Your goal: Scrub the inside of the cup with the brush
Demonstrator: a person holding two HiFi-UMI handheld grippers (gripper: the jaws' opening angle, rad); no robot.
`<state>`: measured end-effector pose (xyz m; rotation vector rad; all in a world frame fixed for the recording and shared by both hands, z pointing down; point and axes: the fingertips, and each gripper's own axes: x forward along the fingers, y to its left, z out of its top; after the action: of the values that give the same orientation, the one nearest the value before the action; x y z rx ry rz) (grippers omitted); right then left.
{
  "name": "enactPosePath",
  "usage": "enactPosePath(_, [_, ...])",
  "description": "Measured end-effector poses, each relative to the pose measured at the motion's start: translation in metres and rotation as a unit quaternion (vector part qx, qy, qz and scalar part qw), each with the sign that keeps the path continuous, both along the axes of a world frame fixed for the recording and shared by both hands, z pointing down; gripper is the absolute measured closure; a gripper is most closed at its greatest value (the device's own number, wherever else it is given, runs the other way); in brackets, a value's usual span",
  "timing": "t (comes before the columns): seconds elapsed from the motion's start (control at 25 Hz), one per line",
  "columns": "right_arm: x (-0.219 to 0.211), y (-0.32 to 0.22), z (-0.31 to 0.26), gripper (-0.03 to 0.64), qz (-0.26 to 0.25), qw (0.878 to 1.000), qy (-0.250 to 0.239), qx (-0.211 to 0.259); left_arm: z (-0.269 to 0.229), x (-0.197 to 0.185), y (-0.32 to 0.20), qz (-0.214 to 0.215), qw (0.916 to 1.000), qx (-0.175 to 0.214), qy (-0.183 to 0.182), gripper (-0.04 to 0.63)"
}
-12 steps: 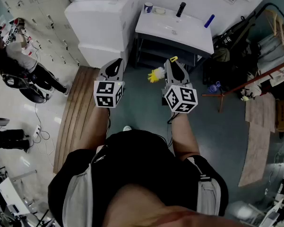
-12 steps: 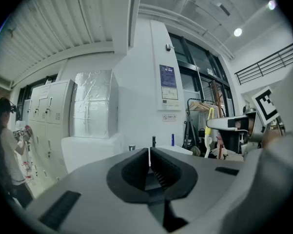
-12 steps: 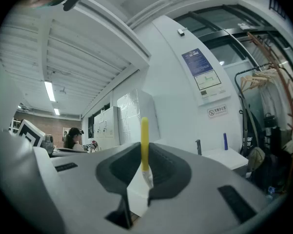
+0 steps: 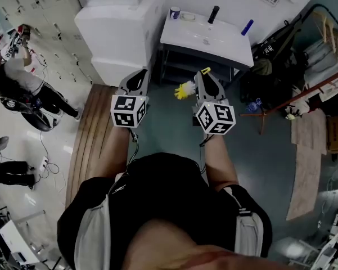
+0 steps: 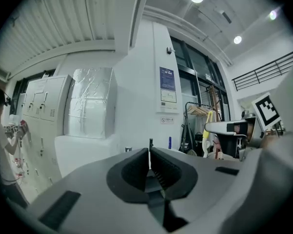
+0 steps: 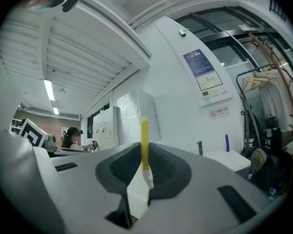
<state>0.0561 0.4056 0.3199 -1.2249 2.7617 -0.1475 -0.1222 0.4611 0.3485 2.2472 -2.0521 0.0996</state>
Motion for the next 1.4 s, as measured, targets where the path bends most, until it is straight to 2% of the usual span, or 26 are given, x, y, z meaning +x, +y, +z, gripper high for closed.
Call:
enactPosePath(0.36, [-0.017, -0.019, 0.005, 0.565, 0.024, 1.0, -0.007, 0.002, 0.008, -0.026, -0.026, 0.01, 0.9996, -0.003, -0.025, 0.575])
enactPosePath(0.72, [-0.021, -0.074, 0.013, 0.565, 0.03, 0.999, -0.012, 0.007, 0.014, -0.035, -0.081, 0.011, 0.9993, 0.002, -0.036, 0.575])
enactPosePath(1.16, [-0.015, -0.228, 0.024, 0.565, 0.031, 0.999, 0.003, 0.02, 0.032, -0.025, -0.233, 0.006, 0.999, -0.009, -0.044, 0.575])
enactPosePath(1.4, [0.0, -0.335, 0.02, 0.565, 0.016, 1.0, -0.014, -0.006, 0.021, -0.012, -0.331, -0.015, 0.9993, -0.002, -0.033, 0.575])
